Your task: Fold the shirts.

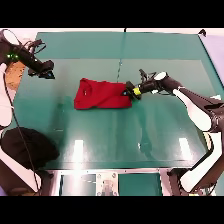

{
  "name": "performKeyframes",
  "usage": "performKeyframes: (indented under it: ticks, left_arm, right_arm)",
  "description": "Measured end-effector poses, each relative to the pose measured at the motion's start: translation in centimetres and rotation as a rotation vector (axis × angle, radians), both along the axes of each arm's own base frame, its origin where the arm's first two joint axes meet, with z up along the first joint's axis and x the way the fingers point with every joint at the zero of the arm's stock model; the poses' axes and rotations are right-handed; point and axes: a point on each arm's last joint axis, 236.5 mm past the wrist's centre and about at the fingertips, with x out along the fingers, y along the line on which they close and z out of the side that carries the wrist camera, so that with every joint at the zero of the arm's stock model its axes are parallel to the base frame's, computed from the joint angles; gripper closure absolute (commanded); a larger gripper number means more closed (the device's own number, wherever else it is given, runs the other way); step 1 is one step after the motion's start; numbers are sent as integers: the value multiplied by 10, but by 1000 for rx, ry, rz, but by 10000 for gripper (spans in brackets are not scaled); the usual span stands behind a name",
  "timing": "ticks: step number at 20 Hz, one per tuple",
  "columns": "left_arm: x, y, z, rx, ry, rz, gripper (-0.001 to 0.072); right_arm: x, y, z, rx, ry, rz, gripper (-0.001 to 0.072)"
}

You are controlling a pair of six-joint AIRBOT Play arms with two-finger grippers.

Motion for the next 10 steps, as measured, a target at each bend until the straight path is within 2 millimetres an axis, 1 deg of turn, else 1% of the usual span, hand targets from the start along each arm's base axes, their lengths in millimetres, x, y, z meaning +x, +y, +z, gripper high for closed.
performKeyframes:
  ticks: [1, 2, 4, 6, 7, 9, 10]
  left_arm:
    - [0, 0, 0, 0, 0, 0, 688]
    - [0, 0, 0, -1, 0, 0, 688]
    - [0, 0, 0, -1, 0, -1, 688]
    - [0, 0, 0, -1, 1, -1, 688]
    - [-1, 0, 0, -1, 2, -1, 688]
    - [-1, 0, 0, -1, 4, -2, 687]
    - [-1, 0, 0, -1, 4, -2, 688]
  right_arm:
    - [7, 3, 19, 27, -35, 5, 688]
    - [14, 2, 39, 45, -72, 10, 688]
    - [36, -15, 95, 82, -185, -27, 688]
    - [51, -49, 153, 103, -283, -78, 688]
    - [58, -72, 181, 108, -333, -119, 688]
    - [62, -125, 227, 107, -403, -201, 688]
    - [62, -153, 242, 99, -427, -247, 688]
